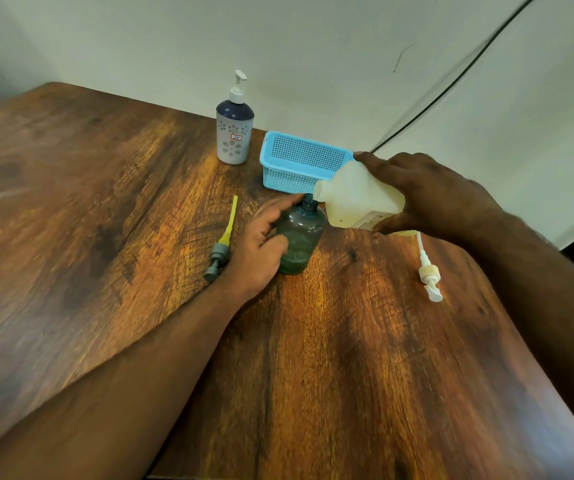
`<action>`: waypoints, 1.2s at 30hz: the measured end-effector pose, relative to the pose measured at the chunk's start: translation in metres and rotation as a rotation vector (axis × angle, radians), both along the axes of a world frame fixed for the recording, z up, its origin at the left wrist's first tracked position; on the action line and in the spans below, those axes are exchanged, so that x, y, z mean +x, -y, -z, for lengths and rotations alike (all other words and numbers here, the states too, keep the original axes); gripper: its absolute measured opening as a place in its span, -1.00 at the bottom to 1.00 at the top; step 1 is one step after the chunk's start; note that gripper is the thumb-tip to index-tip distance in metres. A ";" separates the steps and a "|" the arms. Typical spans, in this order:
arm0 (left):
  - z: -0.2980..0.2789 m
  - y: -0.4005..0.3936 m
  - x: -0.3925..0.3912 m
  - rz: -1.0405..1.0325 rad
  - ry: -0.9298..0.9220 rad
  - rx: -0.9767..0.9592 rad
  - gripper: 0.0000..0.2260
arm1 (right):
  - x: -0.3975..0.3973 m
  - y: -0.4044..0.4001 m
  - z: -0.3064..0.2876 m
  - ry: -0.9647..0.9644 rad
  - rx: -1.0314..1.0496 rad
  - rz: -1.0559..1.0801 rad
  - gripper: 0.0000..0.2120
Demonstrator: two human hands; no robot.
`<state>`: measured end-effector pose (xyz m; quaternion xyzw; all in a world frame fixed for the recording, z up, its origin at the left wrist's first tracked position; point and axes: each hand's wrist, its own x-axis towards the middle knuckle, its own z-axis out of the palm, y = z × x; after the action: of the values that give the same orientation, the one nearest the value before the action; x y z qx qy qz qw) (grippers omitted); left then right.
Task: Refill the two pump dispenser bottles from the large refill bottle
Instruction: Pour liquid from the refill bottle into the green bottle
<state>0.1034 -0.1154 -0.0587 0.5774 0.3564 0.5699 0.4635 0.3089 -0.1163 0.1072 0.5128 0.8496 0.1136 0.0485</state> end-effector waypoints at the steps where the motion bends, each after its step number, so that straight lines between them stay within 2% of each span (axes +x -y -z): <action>1: -0.001 0.001 0.000 0.002 0.006 -0.001 -0.37 | 0.000 0.000 0.000 0.002 0.000 -0.001 -0.05; 36: -0.005 0.004 0.000 0.010 0.068 0.001 -0.37 | -0.007 0.009 -0.006 0.030 -0.022 0.038 -0.06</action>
<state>0.1033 -0.1196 -0.0535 0.5598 0.3373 0.5868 0.4780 0.3021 -0.1257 0.1130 0.5265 0.8401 0.1111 0.0690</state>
